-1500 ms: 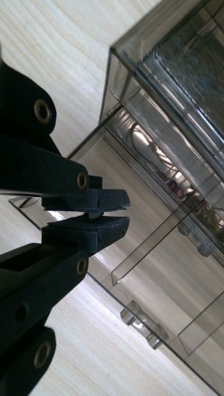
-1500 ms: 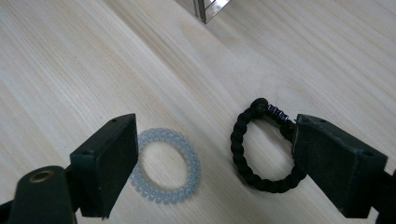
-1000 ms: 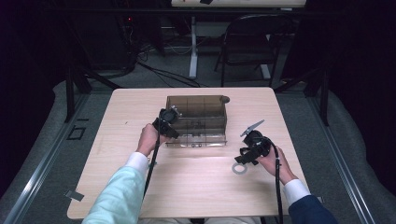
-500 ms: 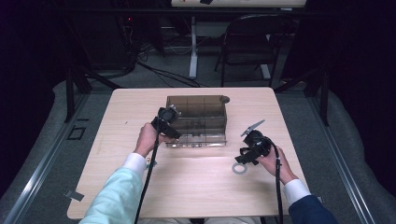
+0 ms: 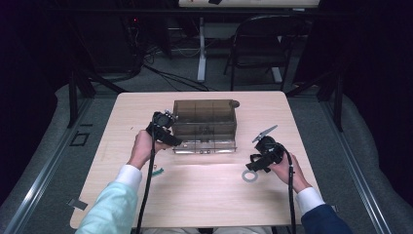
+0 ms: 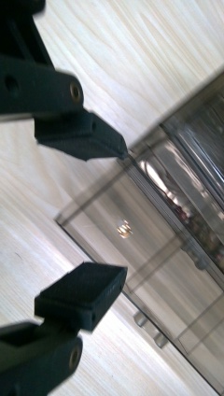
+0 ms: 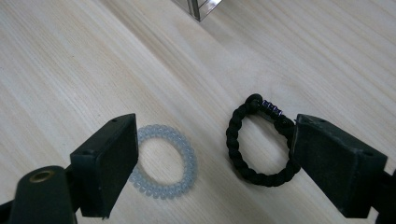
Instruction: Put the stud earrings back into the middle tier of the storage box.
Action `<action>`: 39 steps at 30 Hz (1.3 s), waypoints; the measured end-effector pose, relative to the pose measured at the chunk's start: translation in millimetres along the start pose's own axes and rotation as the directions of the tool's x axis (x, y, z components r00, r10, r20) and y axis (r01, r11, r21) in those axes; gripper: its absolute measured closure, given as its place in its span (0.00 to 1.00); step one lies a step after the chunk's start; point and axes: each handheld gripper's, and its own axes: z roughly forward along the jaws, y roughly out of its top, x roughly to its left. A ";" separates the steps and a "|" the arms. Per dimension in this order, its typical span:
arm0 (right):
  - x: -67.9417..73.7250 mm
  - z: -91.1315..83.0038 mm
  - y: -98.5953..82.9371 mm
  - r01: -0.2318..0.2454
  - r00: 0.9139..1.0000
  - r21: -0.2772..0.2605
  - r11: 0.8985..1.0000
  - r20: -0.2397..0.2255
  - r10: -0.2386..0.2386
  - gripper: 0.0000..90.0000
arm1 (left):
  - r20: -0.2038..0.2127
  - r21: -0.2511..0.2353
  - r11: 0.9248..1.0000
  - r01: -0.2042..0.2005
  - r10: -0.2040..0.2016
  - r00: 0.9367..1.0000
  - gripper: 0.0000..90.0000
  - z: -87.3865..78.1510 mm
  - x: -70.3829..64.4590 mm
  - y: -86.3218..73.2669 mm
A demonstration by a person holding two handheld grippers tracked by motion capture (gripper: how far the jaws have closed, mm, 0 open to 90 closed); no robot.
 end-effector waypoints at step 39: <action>1.3 3.6 1.1 0.013 1.000 0.024 1.000 0.000 -0.013 0.16 | -0.046 0.089 0.986 0.141 -0.137 0.989 0.41 12.8 24.9 -87.3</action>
